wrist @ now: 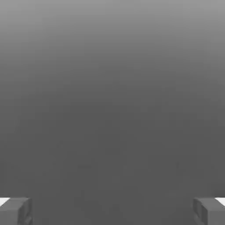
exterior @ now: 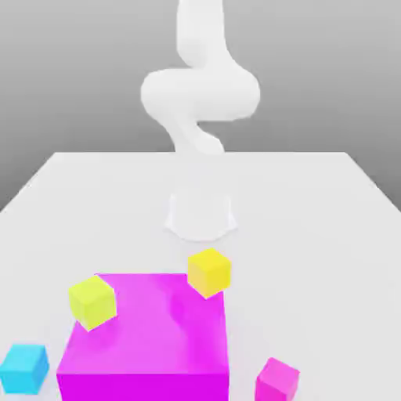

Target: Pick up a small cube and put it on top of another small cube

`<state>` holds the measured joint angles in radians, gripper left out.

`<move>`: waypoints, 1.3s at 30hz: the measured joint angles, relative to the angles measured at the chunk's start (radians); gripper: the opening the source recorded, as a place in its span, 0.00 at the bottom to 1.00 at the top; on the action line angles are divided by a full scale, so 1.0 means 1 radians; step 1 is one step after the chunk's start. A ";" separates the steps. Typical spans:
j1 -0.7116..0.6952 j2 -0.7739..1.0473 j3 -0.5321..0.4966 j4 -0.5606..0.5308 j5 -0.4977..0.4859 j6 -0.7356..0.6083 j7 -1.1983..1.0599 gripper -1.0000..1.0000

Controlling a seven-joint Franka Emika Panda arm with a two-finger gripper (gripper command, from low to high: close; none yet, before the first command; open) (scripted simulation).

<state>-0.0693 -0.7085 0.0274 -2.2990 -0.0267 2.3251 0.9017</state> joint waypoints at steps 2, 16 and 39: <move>-0.056 0.078 0.021 0.001 -0.024 0.021 0.087 0.50; -0.322 0.589 0.047 0.007 -0.172 0.159 0.652 0.50; -0.475 1.206 -0.017 0.034 0.013 0.441 0.982 0.00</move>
<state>-0.5440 0.4972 0.0106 -2.2650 -0.0132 2.7662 1.8837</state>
